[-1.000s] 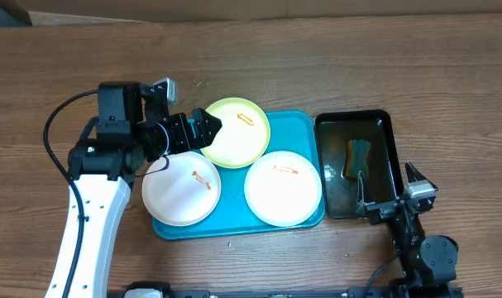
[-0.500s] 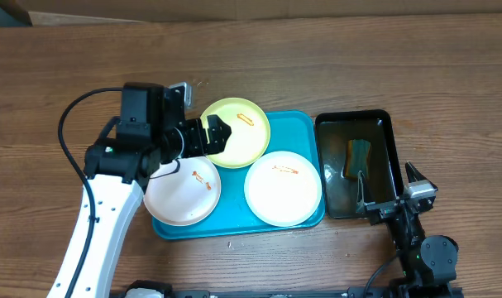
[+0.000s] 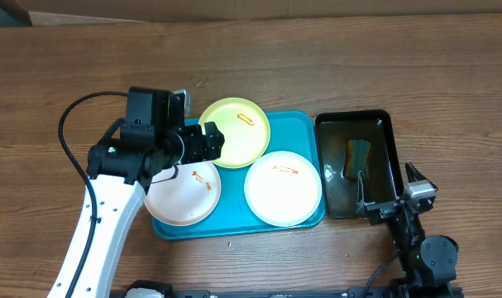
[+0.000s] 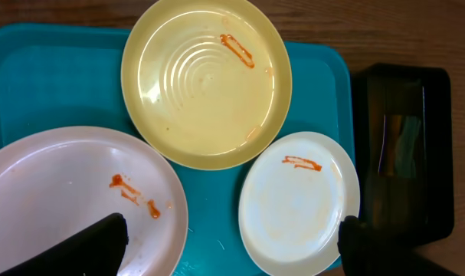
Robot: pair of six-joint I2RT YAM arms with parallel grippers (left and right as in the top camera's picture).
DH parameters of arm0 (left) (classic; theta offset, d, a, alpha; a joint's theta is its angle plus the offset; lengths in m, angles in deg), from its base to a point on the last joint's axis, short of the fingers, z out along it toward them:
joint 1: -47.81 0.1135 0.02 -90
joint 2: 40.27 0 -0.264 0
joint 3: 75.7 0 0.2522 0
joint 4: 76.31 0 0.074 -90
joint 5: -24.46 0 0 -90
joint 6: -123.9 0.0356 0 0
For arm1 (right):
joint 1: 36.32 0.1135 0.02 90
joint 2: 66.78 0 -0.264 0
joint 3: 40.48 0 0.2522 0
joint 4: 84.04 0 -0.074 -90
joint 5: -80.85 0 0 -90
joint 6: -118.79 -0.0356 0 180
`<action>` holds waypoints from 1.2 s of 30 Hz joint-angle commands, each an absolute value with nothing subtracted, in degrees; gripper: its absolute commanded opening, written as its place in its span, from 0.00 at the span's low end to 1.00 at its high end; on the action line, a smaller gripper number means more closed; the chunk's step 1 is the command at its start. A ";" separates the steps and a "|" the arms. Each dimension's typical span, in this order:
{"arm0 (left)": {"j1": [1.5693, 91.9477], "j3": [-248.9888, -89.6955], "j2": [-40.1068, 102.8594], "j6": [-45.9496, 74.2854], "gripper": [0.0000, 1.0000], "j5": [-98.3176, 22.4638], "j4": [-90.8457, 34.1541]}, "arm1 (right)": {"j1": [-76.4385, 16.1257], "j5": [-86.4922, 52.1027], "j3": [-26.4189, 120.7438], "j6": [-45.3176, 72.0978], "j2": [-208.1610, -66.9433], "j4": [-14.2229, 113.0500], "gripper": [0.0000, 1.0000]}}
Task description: Clean dirty plates on tray and stack at the side
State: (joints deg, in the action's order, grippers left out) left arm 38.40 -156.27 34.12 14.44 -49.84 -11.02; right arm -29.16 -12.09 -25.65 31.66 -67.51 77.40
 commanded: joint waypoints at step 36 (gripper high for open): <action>37.98 -157.43 34.45 14.57 1.00 -52.44 -9.36 | -29.34 -22.67 -3.84 23.25 -75.77 72.18 1.00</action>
State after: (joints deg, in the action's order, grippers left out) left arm 38.40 -156.27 34.12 14.53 -51.74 -9.21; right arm -29.16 -22.34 -15.86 26.94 -70.92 75.63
